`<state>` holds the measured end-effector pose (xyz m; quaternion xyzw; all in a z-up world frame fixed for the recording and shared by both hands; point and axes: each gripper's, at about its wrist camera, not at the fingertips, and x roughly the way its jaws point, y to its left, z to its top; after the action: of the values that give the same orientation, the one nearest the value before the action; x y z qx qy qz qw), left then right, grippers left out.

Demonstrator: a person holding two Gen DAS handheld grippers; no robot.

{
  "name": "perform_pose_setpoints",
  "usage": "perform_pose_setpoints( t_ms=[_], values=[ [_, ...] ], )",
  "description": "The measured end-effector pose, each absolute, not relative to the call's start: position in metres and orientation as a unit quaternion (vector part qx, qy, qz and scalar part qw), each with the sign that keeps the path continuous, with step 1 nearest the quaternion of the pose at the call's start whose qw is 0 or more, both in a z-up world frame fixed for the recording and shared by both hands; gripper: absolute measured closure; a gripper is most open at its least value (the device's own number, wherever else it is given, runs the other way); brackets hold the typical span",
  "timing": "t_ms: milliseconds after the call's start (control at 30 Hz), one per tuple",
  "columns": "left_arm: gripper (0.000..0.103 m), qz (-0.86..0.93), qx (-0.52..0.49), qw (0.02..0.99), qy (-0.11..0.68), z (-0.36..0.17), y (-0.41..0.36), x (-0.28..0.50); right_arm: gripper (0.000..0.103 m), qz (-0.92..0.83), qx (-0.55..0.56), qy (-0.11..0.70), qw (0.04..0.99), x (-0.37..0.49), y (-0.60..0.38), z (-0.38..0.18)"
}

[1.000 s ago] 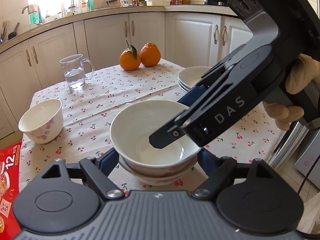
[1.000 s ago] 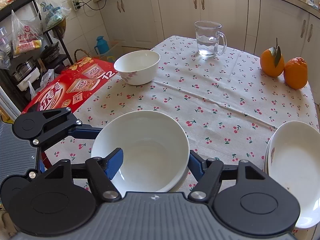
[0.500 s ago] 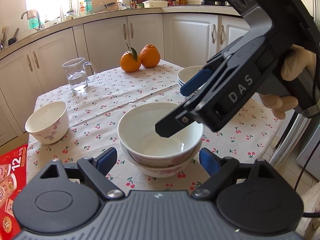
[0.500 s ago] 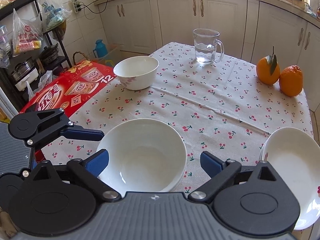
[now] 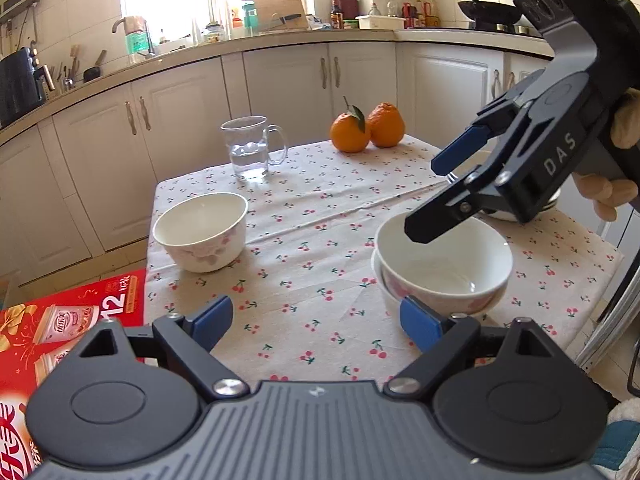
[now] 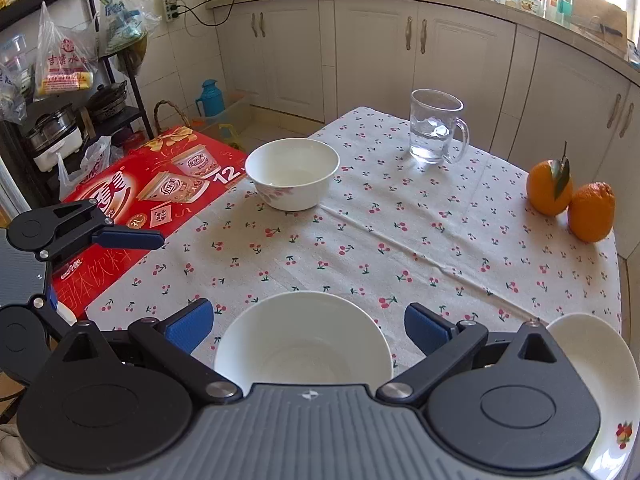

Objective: Organize plates and bowls
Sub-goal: 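Reach the right tool to the third white bowl and grasp its rim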

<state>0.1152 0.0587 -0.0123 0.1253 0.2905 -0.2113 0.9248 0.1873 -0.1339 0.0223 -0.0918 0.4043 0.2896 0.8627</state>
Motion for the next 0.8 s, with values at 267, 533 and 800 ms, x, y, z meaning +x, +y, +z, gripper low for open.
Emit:
perform_pose_setpoints(
  t_ms=[267, 533, 800],
  values=[
    [0.012, -0.187, 0.111, 0.933, 0.286, -0.015, 0.083, 0.137, 0.000, 0.317, -0.098, 0.401, 0.854, 0.211, -0.103, 0.031],
    [0.012, -0.161, 0.101, 0.938, 0.288, -0.024, 0.101, 0.171, 0.000, 0.336, -0.083, 0.418, 0.840, 0.252, -0.080, 0.029],
    [0.012, -0.136, 0.089, 0.941, 0.298, -0.039, 0.113, 0.208, 0.000, 0.346, -0.097, 0.433, 0.827, 0.292, -0.056, 0.017]
  ],
)
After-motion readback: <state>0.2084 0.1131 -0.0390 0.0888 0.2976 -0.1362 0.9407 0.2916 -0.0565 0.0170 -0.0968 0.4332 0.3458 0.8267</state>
